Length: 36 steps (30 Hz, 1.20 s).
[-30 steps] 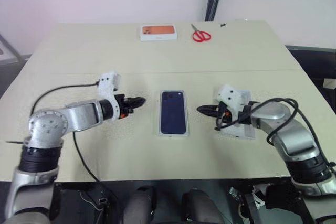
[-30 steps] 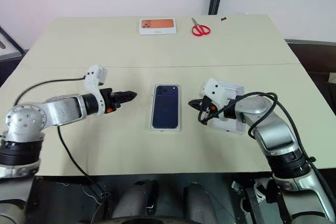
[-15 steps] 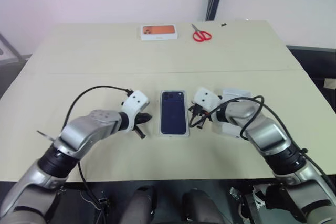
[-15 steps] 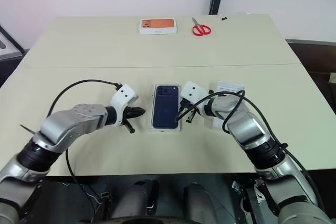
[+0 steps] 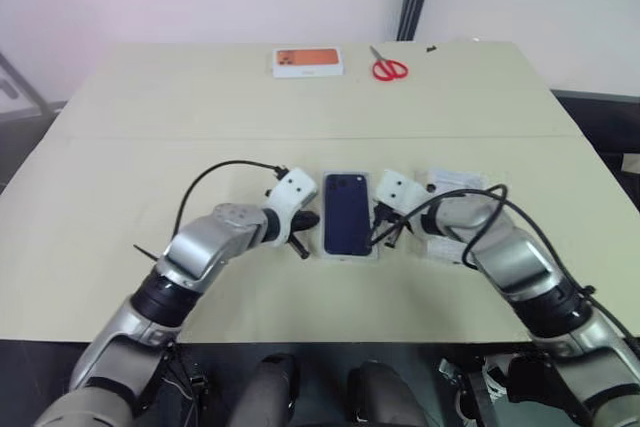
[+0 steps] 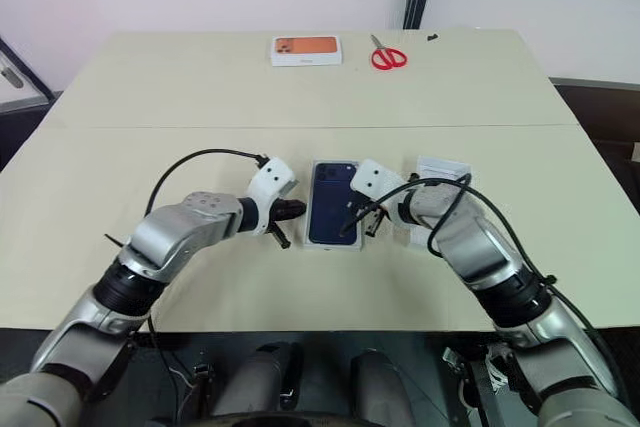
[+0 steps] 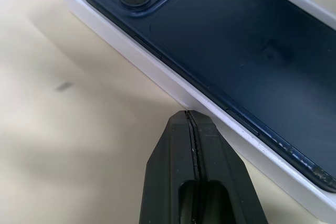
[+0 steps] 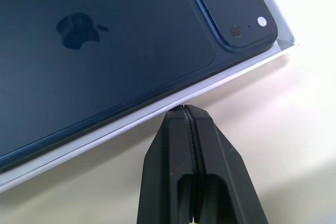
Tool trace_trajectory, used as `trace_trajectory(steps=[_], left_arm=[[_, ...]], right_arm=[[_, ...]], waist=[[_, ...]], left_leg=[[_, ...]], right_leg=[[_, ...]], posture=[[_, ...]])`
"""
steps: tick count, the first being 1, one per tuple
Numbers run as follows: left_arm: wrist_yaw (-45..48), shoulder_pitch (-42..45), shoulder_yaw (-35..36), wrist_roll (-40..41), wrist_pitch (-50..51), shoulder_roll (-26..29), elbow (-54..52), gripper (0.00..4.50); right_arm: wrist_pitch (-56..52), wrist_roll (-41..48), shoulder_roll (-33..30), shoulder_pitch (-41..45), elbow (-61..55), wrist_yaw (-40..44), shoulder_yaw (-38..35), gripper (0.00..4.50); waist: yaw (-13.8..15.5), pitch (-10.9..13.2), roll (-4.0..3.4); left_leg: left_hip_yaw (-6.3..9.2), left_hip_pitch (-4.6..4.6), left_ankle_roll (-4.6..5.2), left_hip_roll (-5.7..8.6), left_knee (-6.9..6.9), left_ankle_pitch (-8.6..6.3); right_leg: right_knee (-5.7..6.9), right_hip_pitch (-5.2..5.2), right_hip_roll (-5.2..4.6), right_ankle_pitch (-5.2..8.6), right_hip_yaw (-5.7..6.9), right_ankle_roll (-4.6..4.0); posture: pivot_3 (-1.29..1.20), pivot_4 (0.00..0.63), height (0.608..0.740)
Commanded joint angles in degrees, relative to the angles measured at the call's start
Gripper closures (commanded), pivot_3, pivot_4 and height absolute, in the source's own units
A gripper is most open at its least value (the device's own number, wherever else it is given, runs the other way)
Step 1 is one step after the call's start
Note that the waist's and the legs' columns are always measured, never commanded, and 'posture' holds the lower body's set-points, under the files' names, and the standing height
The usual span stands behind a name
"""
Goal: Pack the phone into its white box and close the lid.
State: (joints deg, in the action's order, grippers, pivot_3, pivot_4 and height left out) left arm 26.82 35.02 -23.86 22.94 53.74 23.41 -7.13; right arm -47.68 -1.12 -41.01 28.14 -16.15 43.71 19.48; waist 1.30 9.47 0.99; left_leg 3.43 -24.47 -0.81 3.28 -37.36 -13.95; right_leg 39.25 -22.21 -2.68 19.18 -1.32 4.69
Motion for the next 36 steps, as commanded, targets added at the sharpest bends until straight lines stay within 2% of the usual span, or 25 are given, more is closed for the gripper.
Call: trace_trajectory(steps=[1,11,20,24,27,31,34,36], left_arm=[[3.92,2.45,-4.18,-0.73,-0.26,-4.43,0.68,4.48],[9.81,5.64,-8.0,-4.82,0.28,-10.85,4.76,4.48],[10.67,5.22,-5.79,-7.19,0.67,-11.43,5.74,4.48],[10.59,4.64,-2.83,-6.98,0.82,-10.04,4.38,4.48],[12.11,2.6,-0.66,-6.67,-2.11,-6.79,-0.14,4.5],[13.84,-1.43,4.98,-4.97,-5.31,-2.61,-5.81,4.5],[16.72,-5.07,7.5,-5.16,-12.56,0.97,-8.66,4.5],[20.52,-8.64,7.94,-6.82,-22.1,4.56,-10.81,4.5]], right_arm=[[-0.73,2.01,-1.88,-1.72,-6.03,1.95,-2.46,4.5],[-2.5,2.1,-7.52,-8.28,-9.3,3.07,-7.28,4.5],[-1.87,1.91,-8.86,-8.85,-8.43,3.53,-8.92,4.5],[-2.6,4.31,-11.13,-9.14,-8.83,5.98,-12.32,4.5],[-4.33,7.97,-12.95,-9.49,-10.29,8.23,-17.02,3.15],[-13.3,14.18,-10.52,-6.91,-10.14,6.96,-24.05,1.11],[-23.06,16.18,-8.08,-3.82,-8.4,3.34,-25.28,1.11],[-30.12,16.21,-4.11,-0.77,-5.76,-0.84,-26.08,1.11]], waist=[[-0.08,0.0,0.0],[-0.43,0.0,-0.01],[-0.46,0.0,-0.01],[-0.5,0.0,-0.01],[-0.66,0.0,-0.01],[-1.01,0.0,-0.02],[-0.98,-0.02,-0.04],[-0.94,-0.02,-0.04]], left_leg=[[0.0,0.0,0.01,0.0,0.01,0.0],[0.0,0.01,0.03,0.0,0.0,-0.02],[0.01,0.02,0.03,-0.01,0.0,-0.01],[0.0,0.01,0.03,-0.01,0.0,-0.02],[-0.01,0.01,0.03,-0.01,0.02,-0.02],[-0.01,0.03,0.03,-0.06,0.1,-0.02],[-0.02,0.03,0.03,-0.07,0.11,-0.02],[-0.02,0.03,0.03,-0.07,0.13,-0.02]], right_leg=[[0.0,0.0,0.0,0.0,0.0,0.0],[0.0,0.04,0.0,0.01,0.0,0.01],[0.0,0.05,0.01,0.01,0.0,0.01],[0.0,0.04,0.0,0.01,-0.01,0.01],[0.0,0.0,0.01,0.01,-0.02,0.01],[0.01,-0.03,0.04,0.01,-0.04,0.0],[0.01,-0.03,0.04,0.0,-0.06,-0.01],[0.0,-0.05,0.03,0.0,-0.06,-0.01]], posture=[[0.0,0.15,0.74],[0.0,0.15,0.74],[0.0,0.15,0.74],[0.0,0.15,0.74],[0.0,0.15,0.74],[0.0,0.15,0.74],[0.0,0.15,0.74],[0.0,0.15,0.74]])
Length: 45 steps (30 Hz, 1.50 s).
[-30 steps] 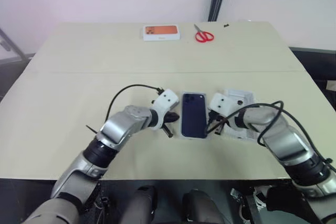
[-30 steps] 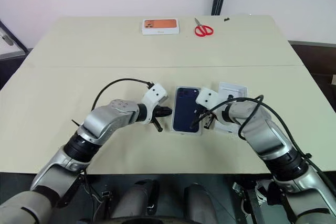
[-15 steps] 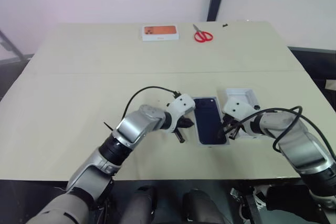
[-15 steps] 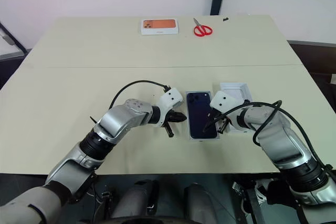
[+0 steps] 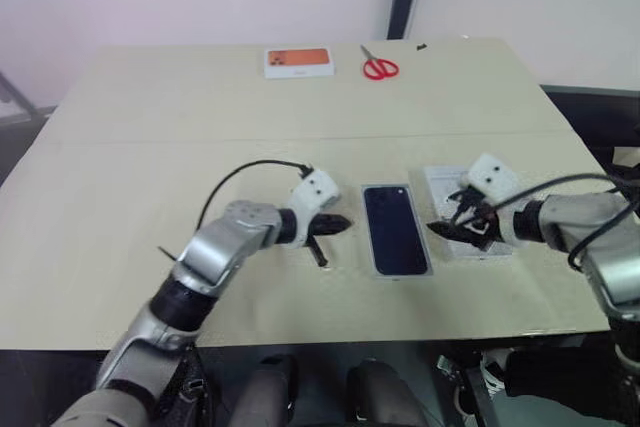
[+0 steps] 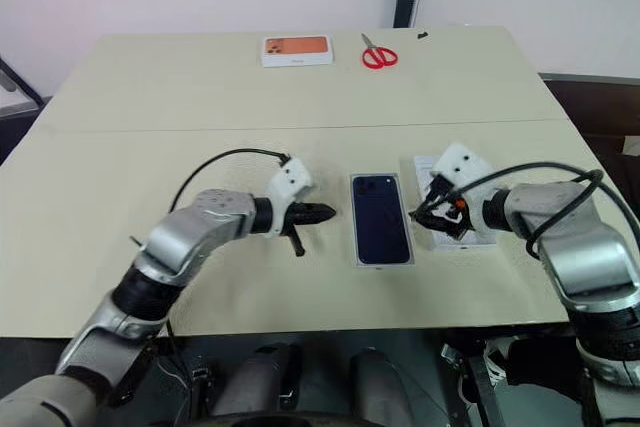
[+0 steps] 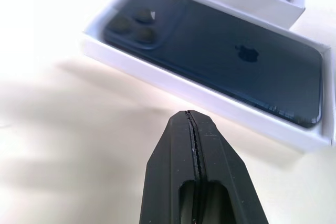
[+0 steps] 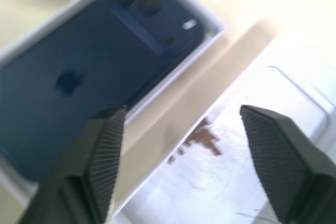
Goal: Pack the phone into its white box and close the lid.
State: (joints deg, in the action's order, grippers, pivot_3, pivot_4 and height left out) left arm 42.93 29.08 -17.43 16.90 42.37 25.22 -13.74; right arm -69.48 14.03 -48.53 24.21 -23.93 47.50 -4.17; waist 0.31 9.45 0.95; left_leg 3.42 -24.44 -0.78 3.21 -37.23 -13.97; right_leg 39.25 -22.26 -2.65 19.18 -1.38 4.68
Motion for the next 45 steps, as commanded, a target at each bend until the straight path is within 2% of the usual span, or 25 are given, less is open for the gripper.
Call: trace_trajectory(steps=[1,5,11,14,19,25,27,30,32,35,37,38,39,43,45], left_arm=[[5.86,-3.89,1.49,-1.37,-13.84,4.1,-4.68,4.5],[9.89,-7.33,1.71,-1.82,-22.09,7.18,-5.42,4.5],[11.16,-9.47,3.0,1.14,-23.38,6.32,-7.21,4.5],[10.67,-9.83,2.81,0.61,-23.58,5.95,-7.08,4.5],[10.09,-9.96,2.93,0.53,-23.68,5.36,-6.38,4.5],[8.26,-10.0,5.26,0.26,-24.01,4.98,-4.61,4.5],[6.02,-9.53,8.32,0.49,-23.95,4.48,-2.25,4.5],[3.24,-8.54,12.04,0.26,-24.7,3.92,1.19,4.5],[2.26,-7.86,13.19,-0.29,-25.4,3.79,2.96,4.5],[1.42,-6.68,13.45,-1.41,-26.56,3.67,5.09,4.5],[0.96,-5.81,13.02,-2.14,-27.2,3.21,6.18,4.5],[0.75,-5.38,12.69,-2.52,-27.46,2.85,6.67,4.5],[0.58,-5.02,12.38,-2.83,-27.64,2.47,7.05,4.5],[0.77,-4.21,10.45,-3.58,-27.89,0.67,7.37,4.5],[1.2,-4.05,9.08,-3.7,-27.5,-0.44,7.1,4.5]], right_arm=[[-10.84,0.99,4.96,4.38,3.16,-6.37,-2.76,1.11],[-17.6,0.32,8.81,7.34,6.25,-11.99,-3.39,1.11],[-20.53,1.32,8.79,6.74,5.37,-15.65,-1.45,1.11],[-22.57,2.2,9.62,7.03,5.04,-16.73,-2.32,1.91],[-23.02,3.74,10.24,7.45,4.89,-18.18,-3.45,4.43],[-21.27,5.65,11.53,10.8,4.68,-18.64,-7.55,4.48],[-22.44,10.64,15.85,15.57,5.68,-16.53,-15.04,4.48],[-23.02,24.52,23.46,19.69,7.17,-17.36,-24.64,4.48],[-23.02,36.44,28.78,19.32,8.05,-23.26,-28.01,4.48],[-23.02,55.61,37.22,15.96,9.08,-38.71,-30.23,4.48],[-9.17,83.84,34.84,7.89,9.32,-60.72,-20.04,4.48],[-3.19,92.95,33.73,4.14,8.05,-68.39,-15.23,4.48],[1.26,97.79,33.37,1.22,6.32,-73.22,-11.68,4.48],[10.51,98.97,34.28,-6.95,-0.61,-80.4,-4.34,4.48],[12.73,98.97,32.58,-9.26,-1.72,-82.35,-2.9,4.48]], waist=[[0.04,0.0,-0.01],[0.69,0.02,-0.09],[0.26,0.01,-0.1],[0.02,0.0,-0.12],[-0.07,0.0,-0.12],[-0.1,0.01,-0.13],[-0.31,0.01,-0.14],[-1.02,0.01,-0.14],[-1.08,0.0,-0.12],[-1.06,0.0,-0.12],[-0.8,0.01,-0.12],[-0.77,0.01,-0.12],[-0.88,0.01,-0.12],[-1.63,0.01,-0.12],[-1.64,0.01,-0.12]], left_leg=[[0.0,0.0,-0.01,0.0,0.0,0.0],[-0.03,-0.03,-0.01,0.02,0.01,0.0],[-0.05,-0.05,0.09,0.06,0.02,-0.05],[-0.05,-0.04,0.1,0.05,0.05,-0.06],[-0.06,-0.04,0.11,0.04,0.04,-0.06],[-0.06,-0.04,0.12,0.04,0.02,-0.06],[-0.05,-0.03,0.12,0.03,0.03,-0.06],[-0.04,-0.02,0.12,0.0,0.06,-0.06],[-0.02,-0.01,0.12,-0.02,0.09,-0.06],[-0.04,-0.03,0.12,-0.02,0.09,-0.06],[-0.03,-0.04,0.12,-0.02,0.07,-0.06],[-0.03,-0.08,0.12,-0.01,0.02,-0.06],[-0.03,-0.11,0.13,0.0,-0.02,-0.06],[-0.1,-0.08,0.2,0.0,-0.08,-0.09],[-0.08,-0.06,0.2,-0.01,-0.02,-0.09]], right_leg=[[0.0,0.0,-0.02,0.0,0.0,0.0],[-0.02,-0.01,-0.08,-0.01,0.01,-0.01],[-0.08,-0.01,-0.12,-0.01,0.0,-0.01],[-0.03,-0.03,-0.07,-0.01,0.0,-0.01],[-0.01,-0.03,-0.05,-0.01,0.01,0.0],[0.0,-0.03,-0.04,-0.01,0.01,0.0],[0.01,-0.04,-0.01,-0.01,0.01,0.0],[0.07,-0.06,0.04,-0.01,0.03,0.0],[0.07,-0.05,0.05,-0.01,0.06,0.0],[0.06,-0.06,0.01,-0.01,0.05,0.01],[0.07,-0.04,-0.02,-0.01,0.06,0.01],[0.06,-0.04,-0.03,-0.01,0.07,0.01],[0.04,-0.05,-0.06,-0.01,0.08,0.01],[0.06,0.01,-0.01,0.0,0.04,0.03],[0.07,-0.02,0.04,0.0,0.03,0.03]], posture=[[0.0,0.15,0.74],[0.0,0.15,0.74],[0.0,0.15,0.74],[0.0,0.15,0.74],[0.0,0.15,0.74],[0.0,0.15,0.74],[0.0,0.15,0.74],[0.0,0.15,0.74],[0.0,0.15,0.74],[0.0,0.15,0.74],[0.0,0.15,0.74],[0.0,0.15,0.74],[0.0,0.15,0.74],[0.0,0.15,0.74],[0.0,0.15,0.74]])
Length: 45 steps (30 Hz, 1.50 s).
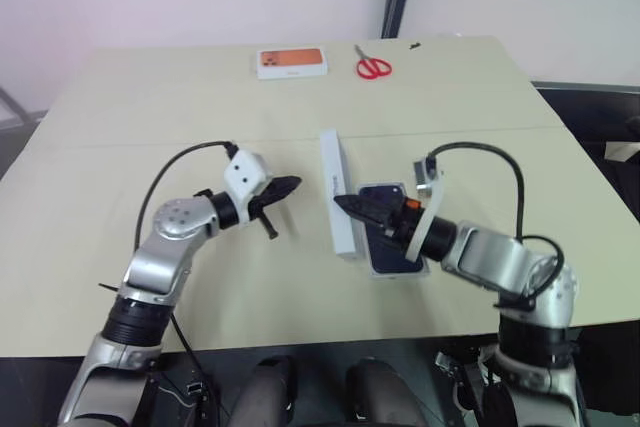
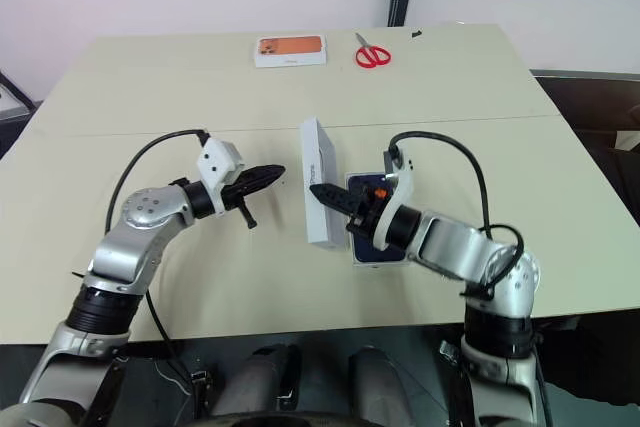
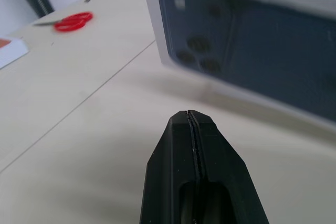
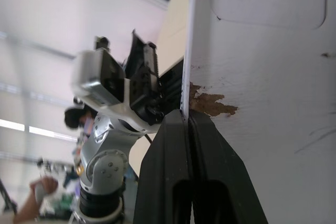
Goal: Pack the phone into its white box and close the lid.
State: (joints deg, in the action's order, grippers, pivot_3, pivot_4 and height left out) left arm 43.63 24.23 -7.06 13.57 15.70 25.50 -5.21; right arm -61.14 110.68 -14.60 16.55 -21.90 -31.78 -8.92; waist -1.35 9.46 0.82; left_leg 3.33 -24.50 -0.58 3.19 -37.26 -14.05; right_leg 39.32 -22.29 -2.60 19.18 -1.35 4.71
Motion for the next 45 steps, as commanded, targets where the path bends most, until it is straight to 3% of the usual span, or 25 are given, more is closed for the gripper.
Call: trace_trajectory(steps=[1,4,6,9,12,15,19,22,27,31,36,45], left_arm=[[0.72,0.85,-2.07,-0.35,-0.46,-1.27,-1.68,4.5],[1.58,0.91,-4.97,-0.85,0.23,-2.61,-2.51,4.5],[1.9,1.27,-6.54,-1.15,0.46,-3.57,-2.54,4.5],[1.97,2.44,-8.35,-1.43,1.05,-5.31,-1.75,4.5],[1.87,3.78,-10.05,-2.3,1.26,-7.16,-0.91,4.5],[1.51,5.53,-11.8,-3.2,1.41,-9.43,0.47,4.5],[1.39,6.82,-13.68,-4.04,1.8,-12.02,1.66,4.5],[0.34,6.89,-12.9,-3.39,2.08,-13.41,1.6,4.5],[-1.8,6.81,-7.15,0.27,6.77,-12.87,-1.74,4.5],[-0.6,4.8,-4.76,0.68,12.97,-6.21,-6.3,4.5],[2.78,2.71,-9.71,-1.78,17.24,0.94,-8.74,4.5],[2.07,5.51,-17.85,-5.91,20.81,-1.26,-5.46,4.5]], right_arm=[[5.2,2.32,-2.08,-2.19,-3.62,-3.95,1.93,4.48],[5.61,2.32,-5.19,-1.63,-2.0,-4.23,1.1,3.54],[5.03,2.32,-8.06,0.14,-0.79,-3.34,0.51,2.57],[1.18,2.32,-18.68,5.62,2.07,1.05,0.27,1.18],[-2.95,-1.3,-30.01,11.21,4.53,7.38,1.03,1.18],[-5.62,-14.42,-37.54,14.4,5.43,18.6,2.51,1.18],[-1.09,-37.26,-46.35,14.33,2.97,36.17,9.31,1.18],[3.54,-49.2,-49.55,12.85,2.59,45.28,13.25,2.06],[11.35,-64.71,-52.15,10.49,1.45,56.22,16.95,4.49],[17.04,-75.39,-53.01,8.26,0.91,62.11,19.64,4.49],[19.63,-82.46,-50.8,6.5,0.42,66.38,20.97,4.49],[19.36,-89.3,-46.33,5.86,0.87,69.81,20.11,4.49]], waist=[[0.03,0.0,0.0],[0.27,0.0,0.0],[0.35,0.0,-0.01],[0.52,0.02,-0.03],[0.6,0.05,-0.08],[0.7,0.04,-0.08],[0.78,0.04,-0.08],[0.68,0.04,-0.09],[0.7,0.05,-0.08],[0.71,0.05,-0.08],[0.87,0.05,-0.08],[1.99,0.05,-0.08]], left_leg=[[0.02,0.0,0.0,-0.01,0.01,0.0],[0.0,0.0,0.0,0.0,-0.01,0.0],[0.02,0.0,-0.01,0.0,-0.02,0.0],[-0.01,-0.01,0.0,0.0,-0.06,0.0],[-0.01,-0.01,0.01,0.0,-0.06,-0.01],[0.02,-0.02,0.02,-0.03,-0.01,-0.01],[0.0,-0.03,0.05,-0.03,-0.06,-0.03],[-0.01,-0.02,0.06,-0.03,-0.04,-0.03],[-0.01,-0.03,0.05,-0.03,-0.05,-0.03],[0.0,-0.02,0.04,-0.03,-0.06,-0.03],[0.0,-0.01,0.03,-0.03,-0.06,-0.02],[0.0,-0.01,0.03,-0.01,-0.1,-0.02]], right_leg=[[0.0,0.0,0.01,0.0,0.01,0.0],[-0.01,0.01,0.01,0.0,-0.01,0.0],[-0.01,0.02,0.01,0.0,0.0,0.0],[-0.03,0.03,0.0,0.0,-0.02,0.0],[-0.07,0.05,0.0,0.0,0.0,0.0],[-0.1,0.08,0.03,0.01,0.03,-0.01],[-0.16,0.12,0.02,0.0,0.03,0.0],[-0.13,0.07,0.03,0.0,0.01,0.0],[-0.12,0.05,0.03,0.0,0.0,0.0],[-0.12,0.05,0.02,0.0,0.0,0.0],[-0.12,0.05,0.01,0.0,-0.02,0.0],[-0.12,0.06,-0.02,0.0,-0.02,0.0]], posture=[[0.0,0.15,0.74],[0.0,0.15,0.74],[0.0,0.15,0.74],[0.0,0.15,0.74],[0.0,0.15,0.74],[0.0,0.15,0.74],[0.0,0.15,0.74],[0.0,0.15,0.74],[0.0,0.15,0.74],[0.0,0.15,0.74],[0.0,0.15,0.74],[0.0,0.15,0.74]])
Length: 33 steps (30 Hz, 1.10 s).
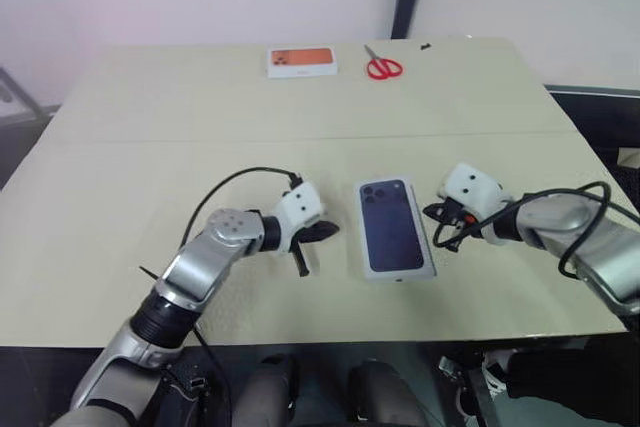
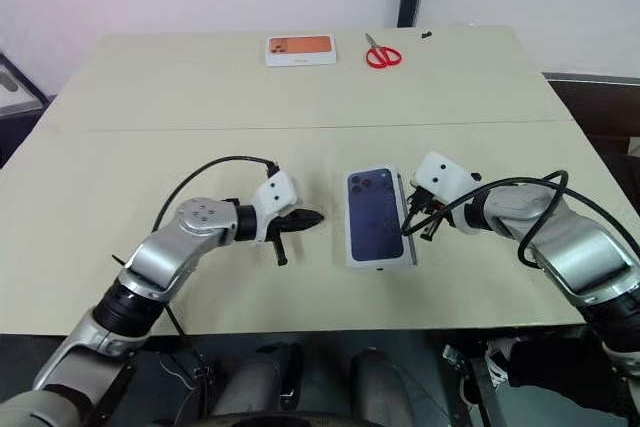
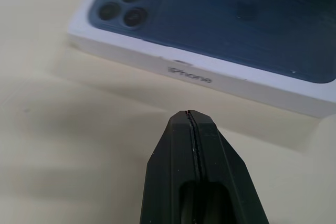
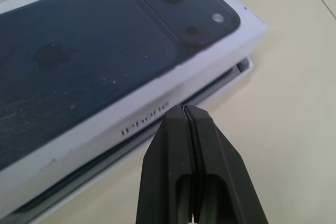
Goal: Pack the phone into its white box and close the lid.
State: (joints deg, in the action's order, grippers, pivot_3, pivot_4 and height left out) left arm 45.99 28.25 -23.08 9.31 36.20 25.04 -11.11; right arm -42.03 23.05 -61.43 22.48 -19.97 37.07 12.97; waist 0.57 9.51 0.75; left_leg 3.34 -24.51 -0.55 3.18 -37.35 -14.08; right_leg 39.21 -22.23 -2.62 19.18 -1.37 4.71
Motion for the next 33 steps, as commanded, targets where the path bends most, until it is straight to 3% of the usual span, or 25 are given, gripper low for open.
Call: trace_trajectory(steps=[1,16,33], left_arm=[[-0.49,1.81,-2.26,-1.92,0.5,-1.29,0.94,4.5],[-3.45,3.66,0.03,-0.72,-0.52,-10.24,4.71,4.5],[-3.34,4.78,0.37,-0.56,-0.39,-12.48,4.96,4.5]], right_arm=[[0.14,-2.1,0.82,-0.23,-1.23,1.24,-2.0,4.49],[-0.73,-6.03,3.29,-1.98,-2.66,3.51,-4.14,4.49],[-1.48,-8.87,4.47,-3.69,-2.18,5.42,-6.01,4.49]], waist=[[0.08,0.0,0.0],[0.09,0.0,0.0],[0.17,0.0,0.0]], left_leg=[[0.0,0.0,0.0,0.0,0.0,0.0],[0.0,0.0,-0.01,0.0,-0.03,0.0],[0.0,0.0,-0.02,0.0,-0.07,0.01]], right_leg=[[0.0,0.01,0.0,0.0,0.01,0.0],[0.03,0.01,0.01,0.0,0.01,0.0],[0.03,0.02,0.01,0.0,0.01,0.0]], posture=[[0.0,0.15,0.74],[0.0,0.15,0.74],[0.0,0.15,0.74]])
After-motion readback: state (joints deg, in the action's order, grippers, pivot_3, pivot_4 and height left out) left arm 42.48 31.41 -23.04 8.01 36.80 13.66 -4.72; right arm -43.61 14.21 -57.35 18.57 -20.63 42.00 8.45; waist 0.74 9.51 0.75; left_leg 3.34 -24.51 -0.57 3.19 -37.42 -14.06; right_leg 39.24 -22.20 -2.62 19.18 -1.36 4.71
